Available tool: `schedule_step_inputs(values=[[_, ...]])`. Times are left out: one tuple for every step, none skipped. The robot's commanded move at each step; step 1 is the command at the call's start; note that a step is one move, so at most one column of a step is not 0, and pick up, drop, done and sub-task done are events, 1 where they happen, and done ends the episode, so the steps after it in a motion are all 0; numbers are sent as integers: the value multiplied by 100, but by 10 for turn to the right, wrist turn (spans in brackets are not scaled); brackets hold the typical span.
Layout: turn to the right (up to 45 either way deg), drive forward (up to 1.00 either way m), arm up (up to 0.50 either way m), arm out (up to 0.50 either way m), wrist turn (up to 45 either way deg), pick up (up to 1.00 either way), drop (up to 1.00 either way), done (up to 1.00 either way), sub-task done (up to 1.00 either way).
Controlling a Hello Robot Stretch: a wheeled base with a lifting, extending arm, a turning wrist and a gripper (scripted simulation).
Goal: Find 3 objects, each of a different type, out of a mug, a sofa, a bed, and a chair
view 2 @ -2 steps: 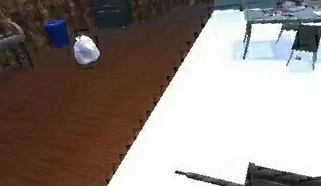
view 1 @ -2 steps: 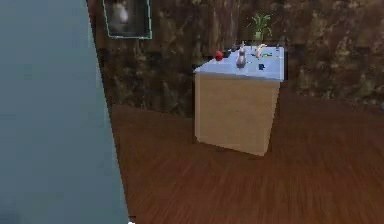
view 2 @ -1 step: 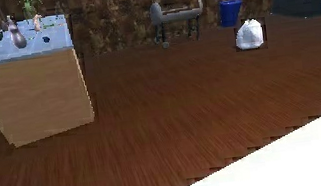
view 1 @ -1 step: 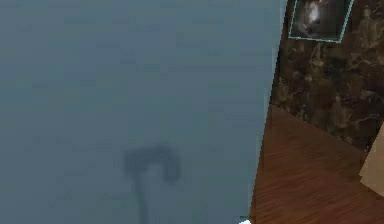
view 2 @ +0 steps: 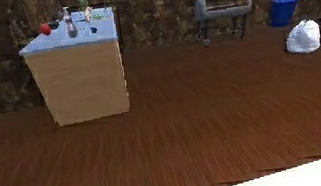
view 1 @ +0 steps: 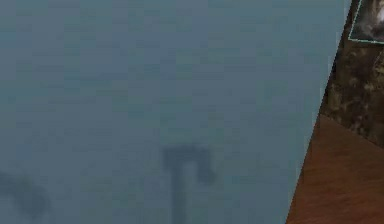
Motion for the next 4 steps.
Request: schedule_step_inputs(values=[[0,15,0,0,0,0,0,0,0],[450,0,0,0,0,0,0,0,0],[330,0,0,0,0,0,0,0,0],[0,10,0,0,0,0,0,0,0]])
